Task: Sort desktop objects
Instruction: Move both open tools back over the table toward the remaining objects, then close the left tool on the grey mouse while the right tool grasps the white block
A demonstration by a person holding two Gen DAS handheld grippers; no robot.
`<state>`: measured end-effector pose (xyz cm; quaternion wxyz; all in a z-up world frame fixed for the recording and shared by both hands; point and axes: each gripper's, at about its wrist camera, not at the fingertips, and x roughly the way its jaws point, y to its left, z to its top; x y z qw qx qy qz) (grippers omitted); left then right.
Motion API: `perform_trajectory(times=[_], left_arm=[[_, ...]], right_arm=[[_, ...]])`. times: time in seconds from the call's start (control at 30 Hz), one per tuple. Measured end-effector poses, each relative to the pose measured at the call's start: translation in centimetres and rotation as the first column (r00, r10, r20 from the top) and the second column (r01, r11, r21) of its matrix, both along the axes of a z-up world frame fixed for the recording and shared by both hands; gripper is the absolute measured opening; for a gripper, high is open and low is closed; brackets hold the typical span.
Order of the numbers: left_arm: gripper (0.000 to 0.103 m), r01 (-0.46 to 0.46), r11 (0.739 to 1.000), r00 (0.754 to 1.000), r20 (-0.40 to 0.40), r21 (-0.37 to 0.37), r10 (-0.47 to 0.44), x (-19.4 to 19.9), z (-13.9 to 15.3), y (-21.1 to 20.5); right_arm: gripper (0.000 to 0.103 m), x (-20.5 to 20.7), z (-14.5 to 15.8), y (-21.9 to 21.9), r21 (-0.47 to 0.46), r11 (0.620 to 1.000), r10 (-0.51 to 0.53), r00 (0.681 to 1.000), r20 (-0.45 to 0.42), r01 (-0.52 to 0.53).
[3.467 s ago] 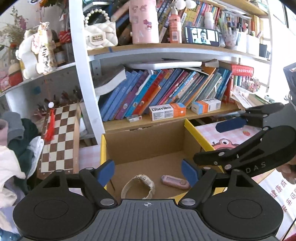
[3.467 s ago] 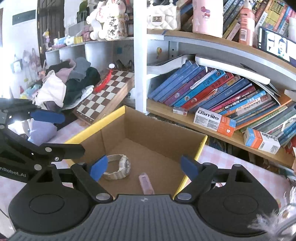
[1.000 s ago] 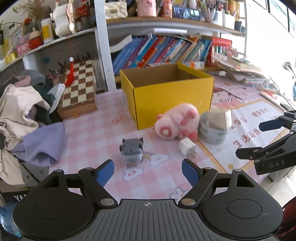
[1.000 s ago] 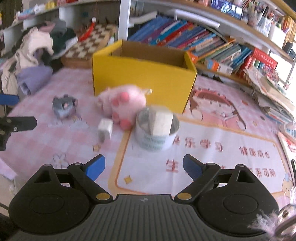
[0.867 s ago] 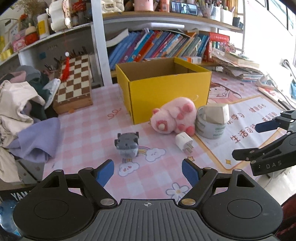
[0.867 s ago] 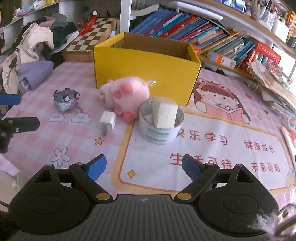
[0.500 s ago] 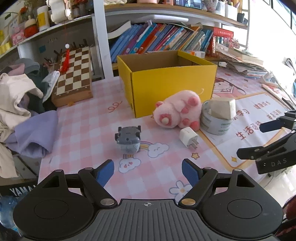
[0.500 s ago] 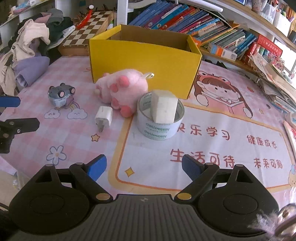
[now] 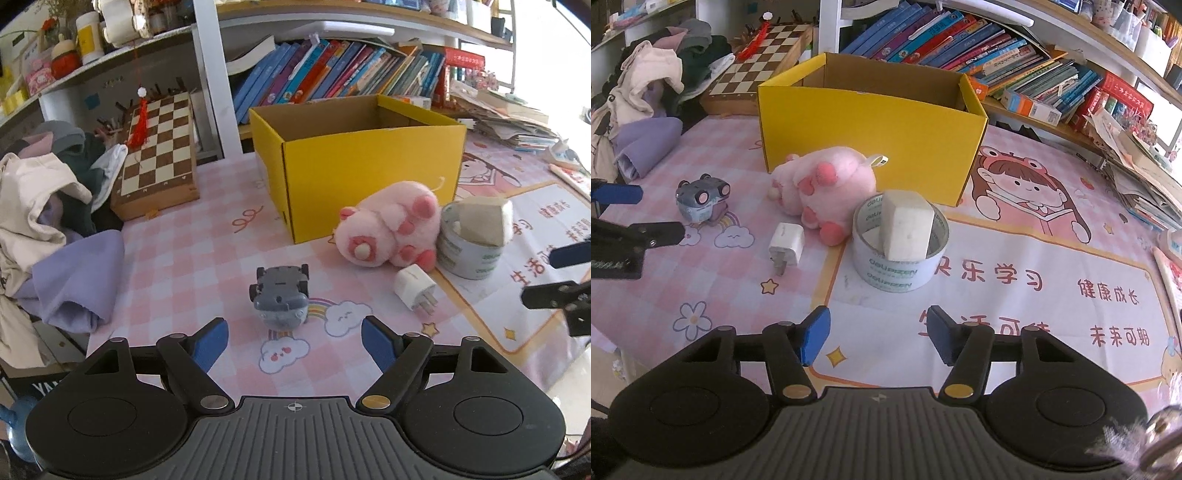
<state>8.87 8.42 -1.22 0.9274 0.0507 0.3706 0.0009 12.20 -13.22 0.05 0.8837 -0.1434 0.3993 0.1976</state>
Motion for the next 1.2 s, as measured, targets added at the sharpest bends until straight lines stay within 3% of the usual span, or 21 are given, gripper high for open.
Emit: perform_trajectory(times=[0.63, 1.2], left_arm=[[0.069, -0.032, 0.999, 0.999, -0.009, -0.014, 0.032, 3.8, -0.7, 0.8], [0.041, -0.076, 0.996, 0.994, -0.079, -0.055, 0.072, 6.1, -2.4, 1.6]], right_arm=[[0.043, 3.3, 1.2, -0.3, 0.019, 0.999, -0.029, 0.999, 0.046, 0.028], [0.043, 6.8, 1.0, 0.3, 0.005, 1.000, 0.020, 0.999, 0.030, -0.020]])
